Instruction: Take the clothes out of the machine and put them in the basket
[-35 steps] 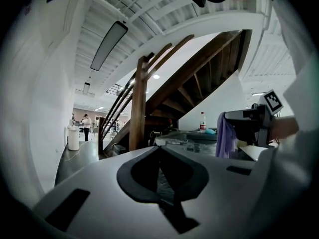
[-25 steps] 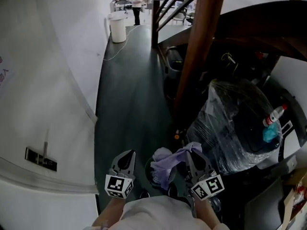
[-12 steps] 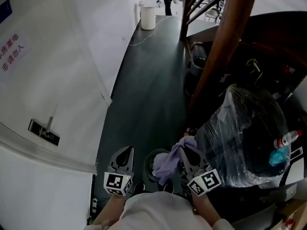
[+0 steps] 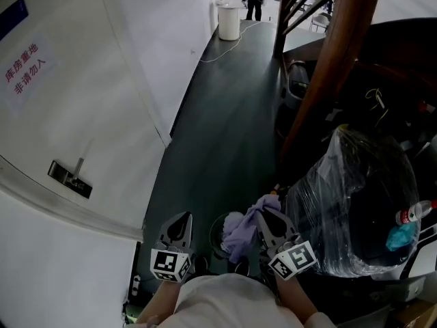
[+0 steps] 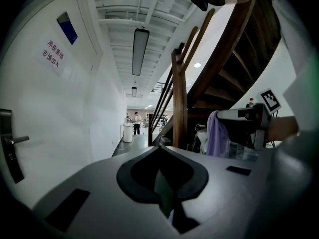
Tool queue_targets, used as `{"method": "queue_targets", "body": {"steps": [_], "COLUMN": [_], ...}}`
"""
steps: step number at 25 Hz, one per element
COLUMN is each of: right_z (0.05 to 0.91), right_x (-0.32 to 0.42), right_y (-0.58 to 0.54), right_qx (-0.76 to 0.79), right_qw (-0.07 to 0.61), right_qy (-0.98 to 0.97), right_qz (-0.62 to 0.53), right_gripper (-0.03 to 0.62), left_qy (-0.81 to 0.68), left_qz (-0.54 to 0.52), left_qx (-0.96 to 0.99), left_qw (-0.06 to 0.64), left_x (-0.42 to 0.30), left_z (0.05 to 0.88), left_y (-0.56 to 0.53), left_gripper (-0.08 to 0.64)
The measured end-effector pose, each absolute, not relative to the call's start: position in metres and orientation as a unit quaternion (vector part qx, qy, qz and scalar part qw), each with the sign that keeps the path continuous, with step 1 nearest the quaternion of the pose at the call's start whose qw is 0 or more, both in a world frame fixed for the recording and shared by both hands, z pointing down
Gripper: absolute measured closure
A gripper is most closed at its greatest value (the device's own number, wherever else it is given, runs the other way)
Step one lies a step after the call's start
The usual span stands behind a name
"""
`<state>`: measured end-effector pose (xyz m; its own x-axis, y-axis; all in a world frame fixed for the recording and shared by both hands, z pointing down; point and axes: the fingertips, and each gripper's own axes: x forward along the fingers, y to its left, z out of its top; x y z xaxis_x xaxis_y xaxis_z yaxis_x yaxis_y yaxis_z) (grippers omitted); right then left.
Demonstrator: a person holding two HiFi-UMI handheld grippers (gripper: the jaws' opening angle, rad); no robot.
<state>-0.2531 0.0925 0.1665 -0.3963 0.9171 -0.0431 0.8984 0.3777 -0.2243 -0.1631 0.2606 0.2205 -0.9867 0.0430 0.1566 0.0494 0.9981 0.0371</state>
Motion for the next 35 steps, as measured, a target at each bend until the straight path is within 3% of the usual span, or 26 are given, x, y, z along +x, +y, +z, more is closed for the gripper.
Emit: {"method": "queue_targets", "body": {"steps": [16,35], "right_z": [0.203,0.314], "right_x": [-0.260,-0.262], "right_y": [0.109,0.107], "right_qx": [-0.487,-0.457], "right_qw": [0.083,0.182], "right_qy": [-0.864,-0.867], "right_qz": [0.094,0.078], "right_gripper": [0.563,0.563], "left_qy": [-0.992,-0.978], "left_qz": [-0.037,-0.064], "left_qx": [0.034,0.075], "left_qw": [0.120,0.184], "left_x": [-0.167,-0.191], "left_z": [0.264,0.355], "left_y": [0.288,0.276], "left_gripper": [0.538,0.538]}}
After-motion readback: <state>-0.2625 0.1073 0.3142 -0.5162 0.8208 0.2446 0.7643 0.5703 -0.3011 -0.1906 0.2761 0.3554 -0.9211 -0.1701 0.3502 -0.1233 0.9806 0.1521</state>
